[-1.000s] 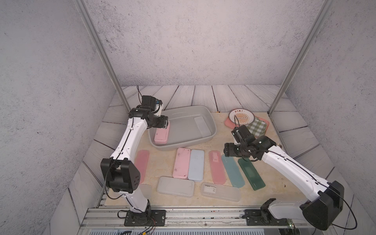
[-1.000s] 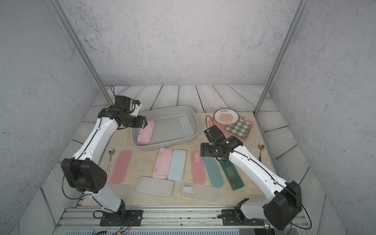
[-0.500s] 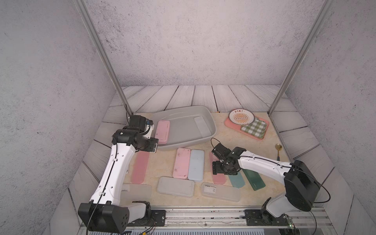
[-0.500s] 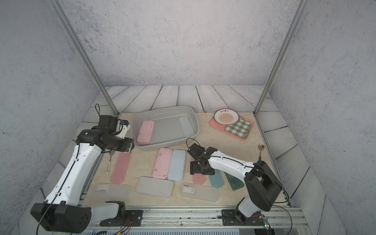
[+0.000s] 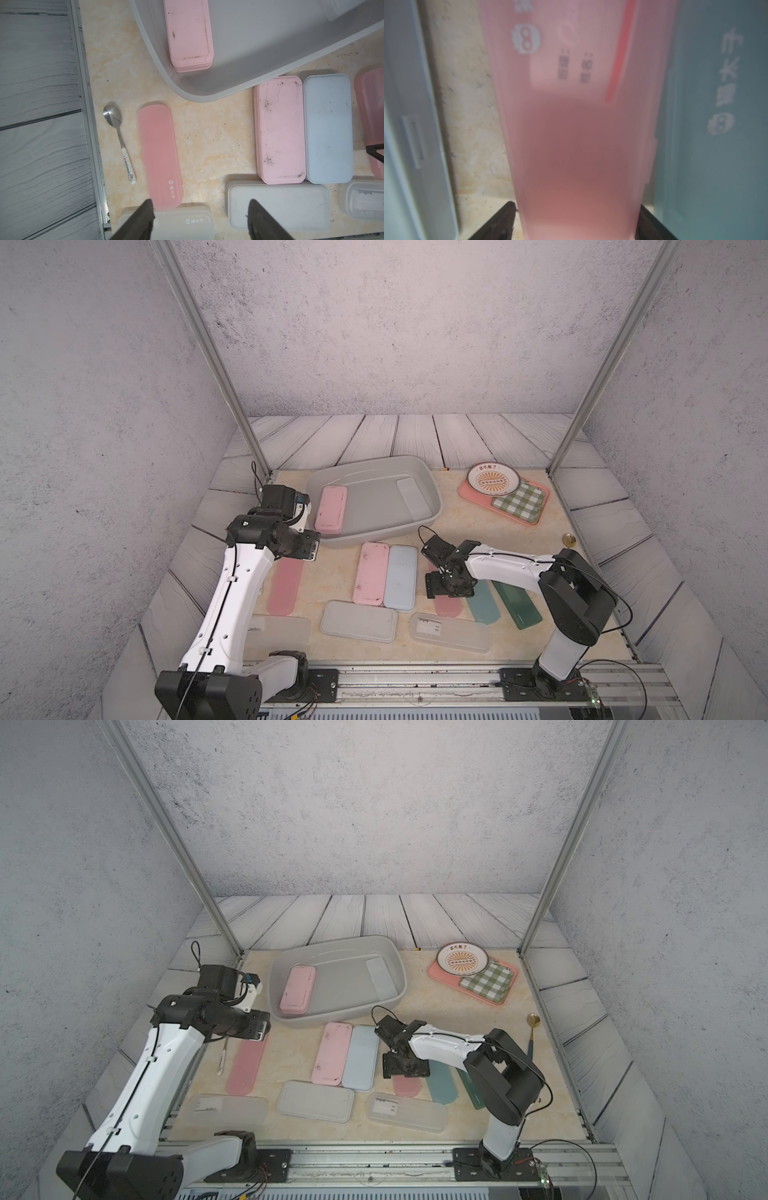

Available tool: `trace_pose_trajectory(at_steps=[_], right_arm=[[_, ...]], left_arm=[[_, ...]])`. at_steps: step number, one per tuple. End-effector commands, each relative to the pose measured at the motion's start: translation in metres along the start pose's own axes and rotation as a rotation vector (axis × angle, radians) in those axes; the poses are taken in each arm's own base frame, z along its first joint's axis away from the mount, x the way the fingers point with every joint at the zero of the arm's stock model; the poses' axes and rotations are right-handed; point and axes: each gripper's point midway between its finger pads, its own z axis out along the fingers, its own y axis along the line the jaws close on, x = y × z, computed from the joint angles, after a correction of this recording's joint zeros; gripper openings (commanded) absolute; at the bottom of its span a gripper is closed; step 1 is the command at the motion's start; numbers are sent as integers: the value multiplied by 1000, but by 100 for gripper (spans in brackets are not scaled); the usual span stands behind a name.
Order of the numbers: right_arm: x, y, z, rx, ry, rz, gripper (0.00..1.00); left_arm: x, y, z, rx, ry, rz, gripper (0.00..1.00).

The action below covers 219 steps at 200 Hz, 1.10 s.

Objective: Put the pencil case into the storage box
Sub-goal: Pick up the pencil case from the center of the board.

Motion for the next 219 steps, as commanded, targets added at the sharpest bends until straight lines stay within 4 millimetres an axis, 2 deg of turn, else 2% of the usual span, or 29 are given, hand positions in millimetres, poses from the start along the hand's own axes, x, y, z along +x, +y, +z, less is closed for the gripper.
trace_pose_trajectory(at_steps=[1,22,46,68,91,106,128,154,166,190,219], right_arm=[[-3,-3,7,46,1,-22,87],[-3,-5,11,54,-4,-30,79],[-5,0,9,13,-30,-35,68],[-7,2,-4,-24,-62,-35,63],[-10,2,-41,-55,-112,-54,63],[-13,5,-74,-97,-153,-87,62],[-26,12,-121,-134,-232,-144,62],[-77,40,-176,-190,-413,-206,64],[-105,58,-190,-195,-464,-232,64],[-159,94,-197,-216,-533,-273,66],[-221,127,-182,-253,-560,-293,66]], left_arm=[[5,6,0,-27,-4,-3,73],[5,-6,-1,53,-22,-11,75],[2,-46,-19,329,-116,9,81],[7,-79,-43,521,-253,134,90],[28,-107,-66,710,-247,274,100],[34,-118,-83,788,-278,314,100],[25,-114,-83,750,-308,288,100],[12,-100,-84,654,-307,260,100],[9,-95,-87,620,-314,263,100],[4,-87,-90,579,-330,265,100],[-4,-73,-86,529,-336,220,100]])
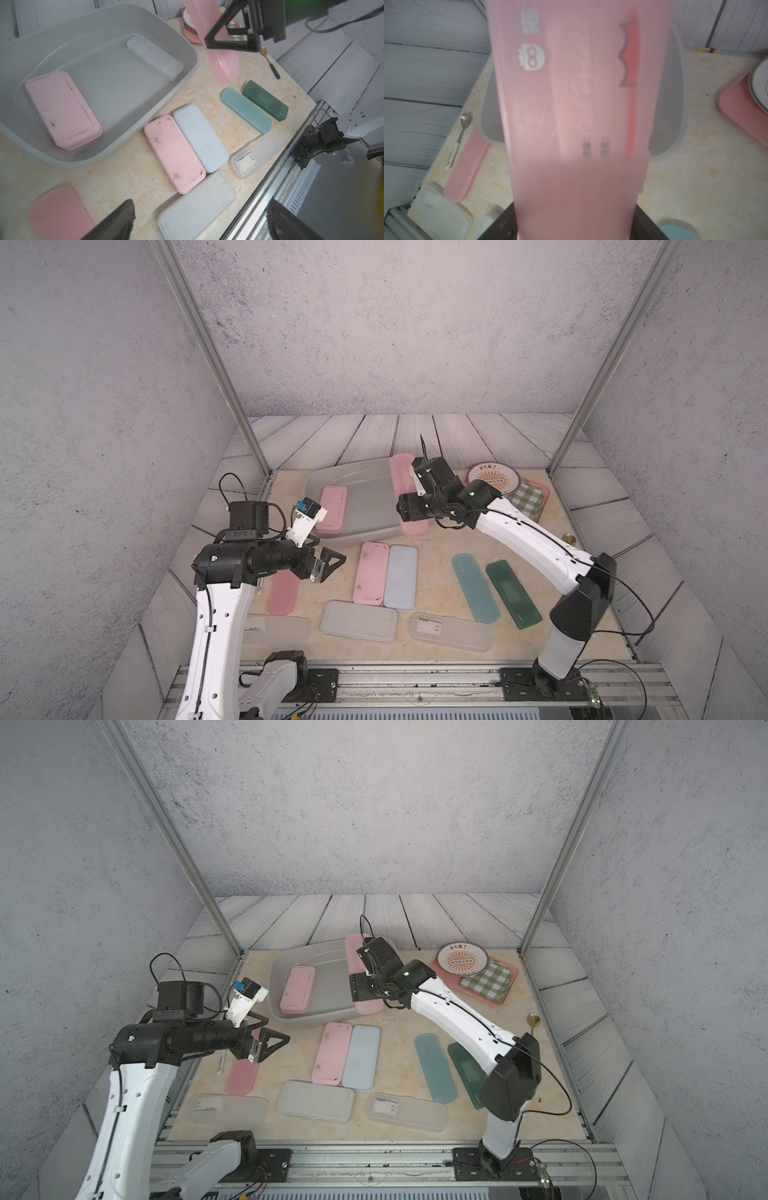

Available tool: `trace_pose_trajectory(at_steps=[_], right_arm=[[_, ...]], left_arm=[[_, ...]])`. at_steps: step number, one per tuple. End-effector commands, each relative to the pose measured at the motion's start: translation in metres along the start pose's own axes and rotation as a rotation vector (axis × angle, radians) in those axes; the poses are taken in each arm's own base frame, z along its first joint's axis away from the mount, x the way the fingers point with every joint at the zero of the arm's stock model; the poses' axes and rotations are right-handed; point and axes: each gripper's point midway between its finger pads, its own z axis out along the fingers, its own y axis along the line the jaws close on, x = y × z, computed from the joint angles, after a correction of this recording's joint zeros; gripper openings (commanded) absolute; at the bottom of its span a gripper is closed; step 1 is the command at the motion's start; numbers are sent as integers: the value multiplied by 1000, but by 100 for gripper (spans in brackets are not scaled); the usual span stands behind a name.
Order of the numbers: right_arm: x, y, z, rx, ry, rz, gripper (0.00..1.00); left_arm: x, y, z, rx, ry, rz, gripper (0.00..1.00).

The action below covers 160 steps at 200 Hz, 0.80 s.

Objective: Put the pencil case into the storage box
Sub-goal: Pick up the pencil case from the center of the board, then place the pencil case at the storage box.

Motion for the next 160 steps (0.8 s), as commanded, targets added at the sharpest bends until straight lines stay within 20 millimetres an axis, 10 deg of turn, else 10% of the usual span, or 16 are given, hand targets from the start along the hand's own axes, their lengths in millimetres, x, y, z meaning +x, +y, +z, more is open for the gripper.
trace_pose_trajectory(at_steps=[1,53,160], right_arm=[[-15,-7,52,22,32,-61,66],[-35,-22,150,84,10,-118,66],[32,-41,266,47,80,-102,68]], left_arm=[[-4,14,-4,-58,-6,-32,100],[-10,32,-12,-124,-23,-77,100],[-2,31,-12,-135,-11,-92,100]])
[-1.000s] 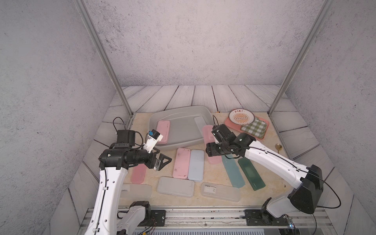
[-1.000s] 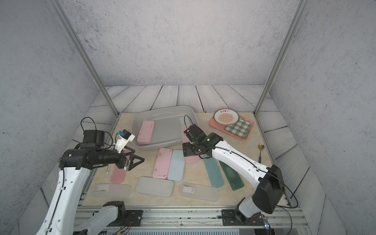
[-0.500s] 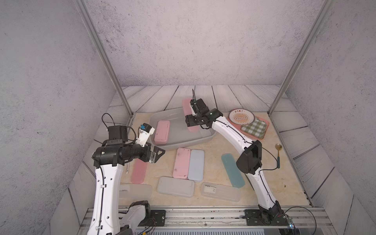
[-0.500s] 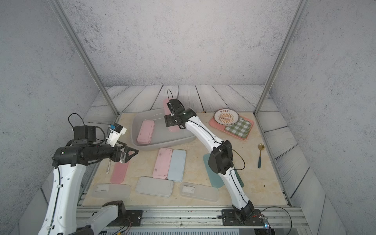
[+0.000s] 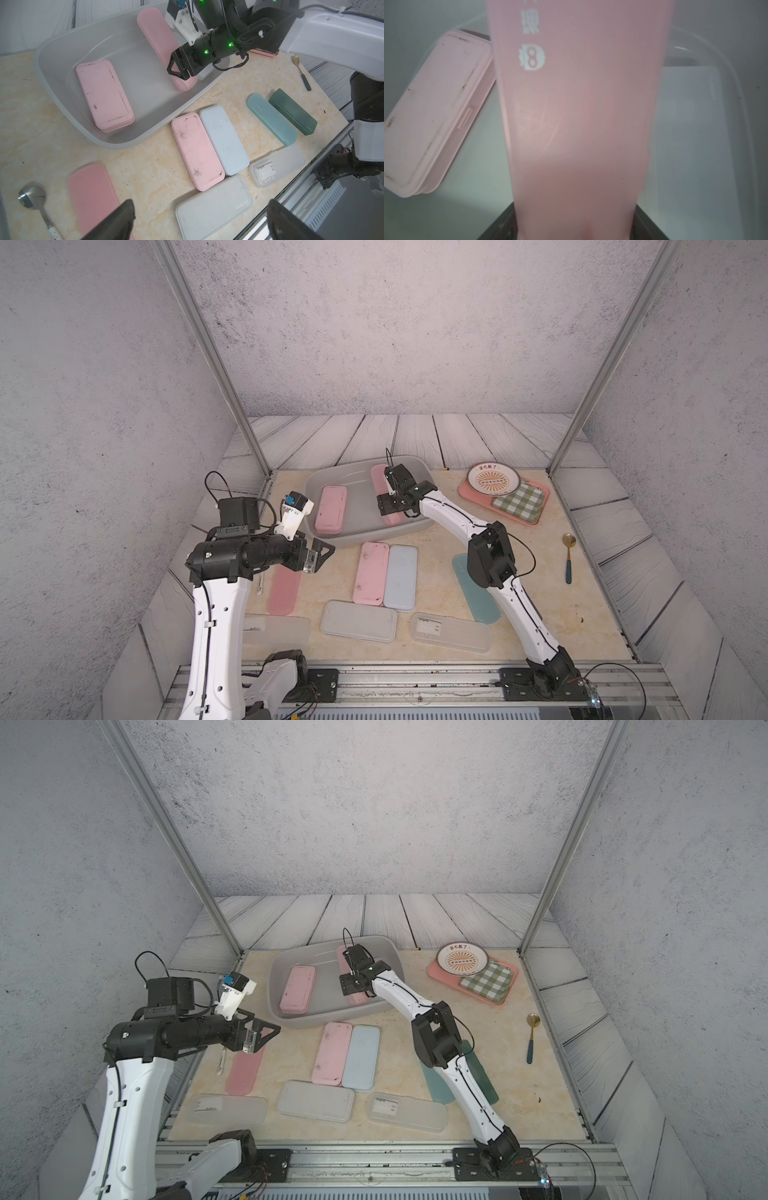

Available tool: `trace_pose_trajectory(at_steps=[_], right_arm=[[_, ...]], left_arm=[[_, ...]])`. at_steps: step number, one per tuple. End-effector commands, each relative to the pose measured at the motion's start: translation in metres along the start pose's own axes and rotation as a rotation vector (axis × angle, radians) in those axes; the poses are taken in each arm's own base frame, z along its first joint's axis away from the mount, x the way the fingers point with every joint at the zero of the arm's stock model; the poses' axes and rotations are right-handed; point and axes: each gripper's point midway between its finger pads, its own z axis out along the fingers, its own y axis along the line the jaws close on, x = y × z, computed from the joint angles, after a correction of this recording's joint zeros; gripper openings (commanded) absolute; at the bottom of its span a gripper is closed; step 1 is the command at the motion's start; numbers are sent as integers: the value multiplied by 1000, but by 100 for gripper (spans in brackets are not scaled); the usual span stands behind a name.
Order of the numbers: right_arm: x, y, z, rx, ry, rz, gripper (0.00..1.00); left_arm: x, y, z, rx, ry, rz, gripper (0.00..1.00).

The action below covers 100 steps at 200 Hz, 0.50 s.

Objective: Put the pencil case into the storage box
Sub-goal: Place the pencil case at the storage box.

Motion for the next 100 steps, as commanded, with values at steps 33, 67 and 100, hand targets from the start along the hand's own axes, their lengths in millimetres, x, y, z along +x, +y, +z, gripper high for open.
trace_pose_trajectory(at_steps=[33,67,100], right_arm=[[10,-5,44,20,-17,-6,76],[-7,3,27,-8,-57,-22,91],[-48,17,-28,-69,-161,-17,99]], left_arm=[[1,0,-5,-15,-6,-11,100],[3,1,-3,-19,2,-18,100],[13,16,7,-66,28,-82,100]])
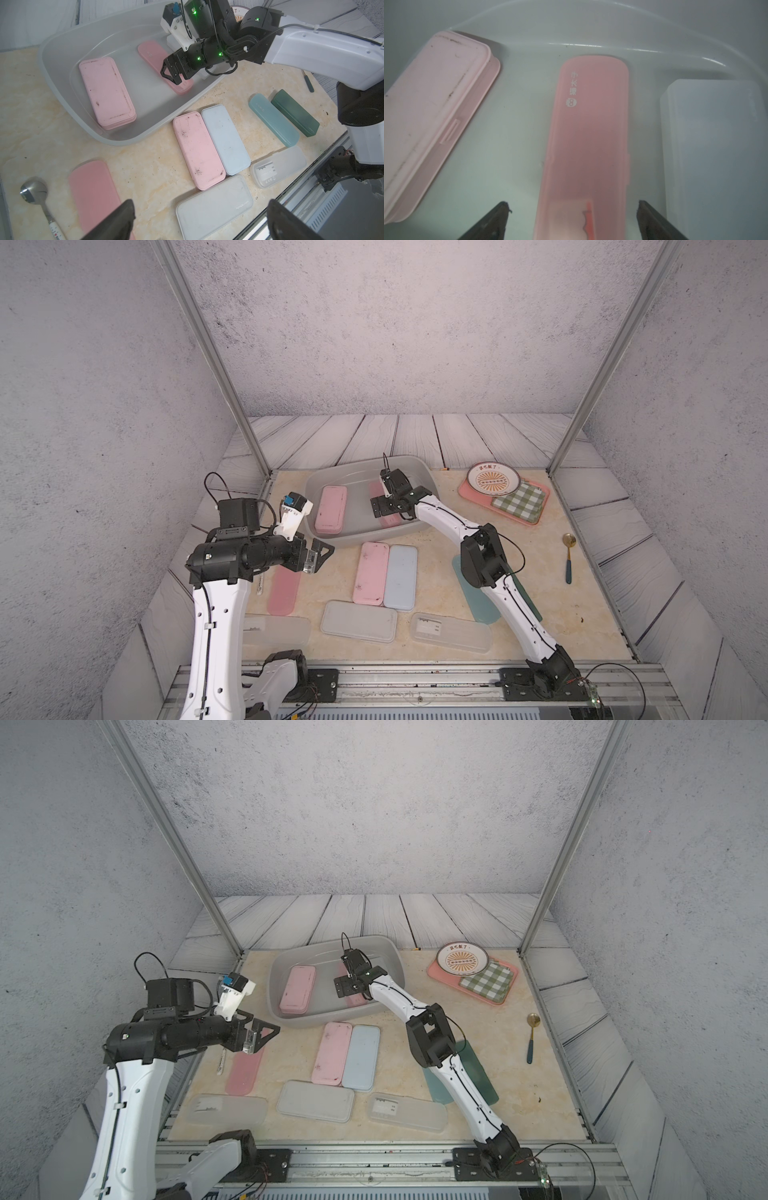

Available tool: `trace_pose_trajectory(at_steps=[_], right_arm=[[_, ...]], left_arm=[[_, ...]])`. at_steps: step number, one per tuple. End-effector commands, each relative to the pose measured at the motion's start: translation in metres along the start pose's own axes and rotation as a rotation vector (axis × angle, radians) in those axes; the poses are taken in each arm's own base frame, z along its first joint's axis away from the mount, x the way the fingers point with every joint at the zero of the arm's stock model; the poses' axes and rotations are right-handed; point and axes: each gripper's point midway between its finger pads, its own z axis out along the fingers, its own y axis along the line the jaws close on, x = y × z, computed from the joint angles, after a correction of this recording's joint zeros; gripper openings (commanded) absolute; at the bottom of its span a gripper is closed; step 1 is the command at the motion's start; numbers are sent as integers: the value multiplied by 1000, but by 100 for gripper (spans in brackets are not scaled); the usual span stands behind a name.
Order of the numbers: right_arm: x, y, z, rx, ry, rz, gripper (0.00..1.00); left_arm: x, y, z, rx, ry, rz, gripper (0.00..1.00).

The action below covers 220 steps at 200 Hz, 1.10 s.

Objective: Put the pencil case into the storage box
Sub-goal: Place the pencil case at the storage box, then pick up the pencil case from the center of the board.

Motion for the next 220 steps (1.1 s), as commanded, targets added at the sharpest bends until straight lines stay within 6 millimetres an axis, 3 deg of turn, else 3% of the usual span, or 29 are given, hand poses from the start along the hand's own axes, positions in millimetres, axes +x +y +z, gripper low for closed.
trace_pose_trajectory(at_steps=[1,24,48,71,92,123,156,184,220], right_arm=[[-47,14,-54,-57,-111,-1,99],[-77,22,-110,-97,-183,-4,99],[-80,38,-187,-224,-246,6,97],[-32,43,-246,-357,-226,118,92],[39,37,-275,-423,-114,285,89],[140,21,-286,-429,70,536,85],[205,6,-276,-357,206,676,79],[226,8,-256,-344,302,687,73],[231,13,-235,-363,323,680,66]], left_arm=[[8,12,5,-46,18,-57,100],[12,33,16,-122,27,-178,100],[21,51,34,-209,95,-282,95],[33,75,52,-310,211,-415,83],[49,47,82,-115,317,-563,73],[85,2,120,-28,465,-538,69],[97,-38,157,79,414,-572,46],[94,-74,188,90,444,-428,48],[79,-75,231,59,408,-389,47]])
